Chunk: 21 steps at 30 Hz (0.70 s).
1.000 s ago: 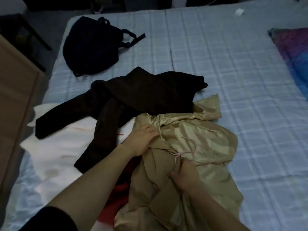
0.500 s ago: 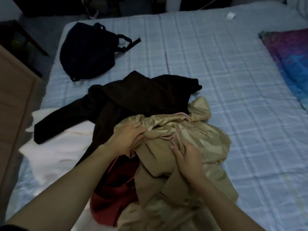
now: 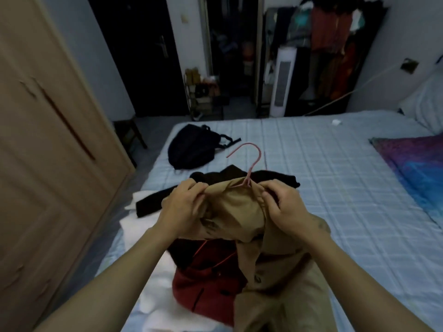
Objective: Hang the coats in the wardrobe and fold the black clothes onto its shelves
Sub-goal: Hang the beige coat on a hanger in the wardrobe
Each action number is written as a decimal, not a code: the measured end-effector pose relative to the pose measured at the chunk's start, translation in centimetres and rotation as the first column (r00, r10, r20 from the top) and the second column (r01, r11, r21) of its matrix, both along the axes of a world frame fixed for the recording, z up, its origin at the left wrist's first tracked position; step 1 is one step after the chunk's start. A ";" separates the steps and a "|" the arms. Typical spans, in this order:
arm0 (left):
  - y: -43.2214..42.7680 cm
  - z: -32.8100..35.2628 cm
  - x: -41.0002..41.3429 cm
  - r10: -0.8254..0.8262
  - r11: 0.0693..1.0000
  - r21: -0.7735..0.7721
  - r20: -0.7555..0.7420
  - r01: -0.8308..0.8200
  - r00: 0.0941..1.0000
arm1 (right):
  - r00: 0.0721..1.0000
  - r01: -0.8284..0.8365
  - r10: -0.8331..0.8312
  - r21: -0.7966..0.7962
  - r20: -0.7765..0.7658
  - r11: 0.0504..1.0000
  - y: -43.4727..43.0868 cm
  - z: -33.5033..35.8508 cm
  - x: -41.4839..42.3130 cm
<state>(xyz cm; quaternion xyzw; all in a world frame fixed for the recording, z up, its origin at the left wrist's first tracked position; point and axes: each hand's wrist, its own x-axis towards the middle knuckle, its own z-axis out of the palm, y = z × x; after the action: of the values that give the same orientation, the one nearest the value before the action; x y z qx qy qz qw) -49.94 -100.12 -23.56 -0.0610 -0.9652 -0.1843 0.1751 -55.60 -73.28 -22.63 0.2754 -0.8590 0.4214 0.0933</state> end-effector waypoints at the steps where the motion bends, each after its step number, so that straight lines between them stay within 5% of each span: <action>1: -0.5 1.5 1.9 0.018 1.000 0.002 -0.030 -0.018 0.999 | 0.999 -0.017 0.018 0.009 -0.045 1.000 -0.6 1.5 1.2; 14: -11.1 18.0 35.6 0.292 0.952 0.067 -0.484 -0.297 0.825 | 0.883 -0.181 0.120 -0.095 -0.454 0.979 -16.2 18.1 26.9; 21: -18.1 21.2 52.3 0.492 0.831 0.057 -0.541 -0.553 0.683 | 0.793 -0.413 0.296 -0.112 -0.532 0.904 -27.1 22.6 39.4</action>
<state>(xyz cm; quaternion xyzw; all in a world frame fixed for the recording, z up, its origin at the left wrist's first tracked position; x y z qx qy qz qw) 2.38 -118.22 -2.36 0.1586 -0.8627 -0.0481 0.4778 -16.15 -100.34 -0.06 0.5203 -0.6843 0.4380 0.2629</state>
